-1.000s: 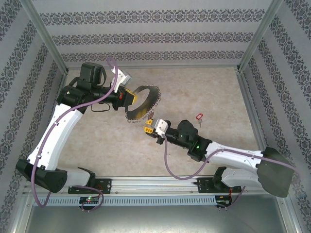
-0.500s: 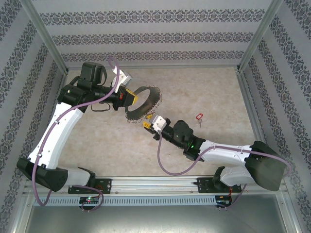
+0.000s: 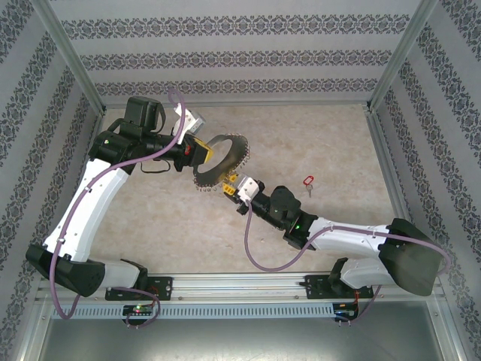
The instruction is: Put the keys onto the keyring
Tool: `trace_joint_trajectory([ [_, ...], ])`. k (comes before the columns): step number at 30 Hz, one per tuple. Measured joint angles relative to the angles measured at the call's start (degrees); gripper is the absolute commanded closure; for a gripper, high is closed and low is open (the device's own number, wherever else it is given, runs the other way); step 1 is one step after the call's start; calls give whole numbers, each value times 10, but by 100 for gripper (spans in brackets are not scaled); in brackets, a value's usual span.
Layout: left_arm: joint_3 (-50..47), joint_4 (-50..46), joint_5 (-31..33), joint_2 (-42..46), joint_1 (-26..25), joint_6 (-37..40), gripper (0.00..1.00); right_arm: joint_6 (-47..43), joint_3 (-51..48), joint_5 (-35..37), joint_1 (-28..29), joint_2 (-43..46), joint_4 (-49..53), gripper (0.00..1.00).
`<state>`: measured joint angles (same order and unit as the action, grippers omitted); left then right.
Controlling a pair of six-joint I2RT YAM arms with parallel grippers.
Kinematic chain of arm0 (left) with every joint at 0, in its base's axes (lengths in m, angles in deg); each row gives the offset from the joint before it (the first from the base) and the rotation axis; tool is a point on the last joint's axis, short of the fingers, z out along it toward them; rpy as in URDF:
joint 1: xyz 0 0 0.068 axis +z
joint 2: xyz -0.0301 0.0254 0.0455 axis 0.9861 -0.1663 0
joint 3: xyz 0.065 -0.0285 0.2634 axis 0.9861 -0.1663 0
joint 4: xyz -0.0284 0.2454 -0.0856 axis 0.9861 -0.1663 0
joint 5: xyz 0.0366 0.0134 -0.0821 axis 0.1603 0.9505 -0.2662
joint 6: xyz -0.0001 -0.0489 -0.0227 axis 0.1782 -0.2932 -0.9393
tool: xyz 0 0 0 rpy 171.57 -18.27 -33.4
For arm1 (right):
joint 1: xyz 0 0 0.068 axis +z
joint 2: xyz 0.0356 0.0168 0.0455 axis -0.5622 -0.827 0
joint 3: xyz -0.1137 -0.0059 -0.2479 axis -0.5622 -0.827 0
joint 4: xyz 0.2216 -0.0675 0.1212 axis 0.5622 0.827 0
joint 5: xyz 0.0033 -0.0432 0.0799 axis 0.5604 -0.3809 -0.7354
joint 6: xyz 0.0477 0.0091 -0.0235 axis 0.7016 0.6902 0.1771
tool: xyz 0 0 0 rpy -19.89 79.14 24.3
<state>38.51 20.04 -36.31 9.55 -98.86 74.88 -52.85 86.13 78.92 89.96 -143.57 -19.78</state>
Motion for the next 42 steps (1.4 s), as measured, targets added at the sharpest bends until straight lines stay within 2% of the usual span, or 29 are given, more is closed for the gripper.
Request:
trace_joint_trajectory([
  [6, 1, -5, 0, 0, 0, 0, 94, -1, -10, -1, 1, 0, -4, 76],
  [13, 4, -6, 0, 0, 0, 0, 94, -7, -17, 0, 10, 0, -8, 80],
  [25, 4, -11, 0, 0, 0, 2, 95, -27, -22, 13, 15, 14, -13, 82],
  [35, 11, -17, 0, 0, 0, 5, 94, -44, -25, 35, 23, 14, -19, 89],
  [42, 11, -18, 0, 0, 0, 7, 95, -50, -25, 36, 23, 19, -21, 88],
])
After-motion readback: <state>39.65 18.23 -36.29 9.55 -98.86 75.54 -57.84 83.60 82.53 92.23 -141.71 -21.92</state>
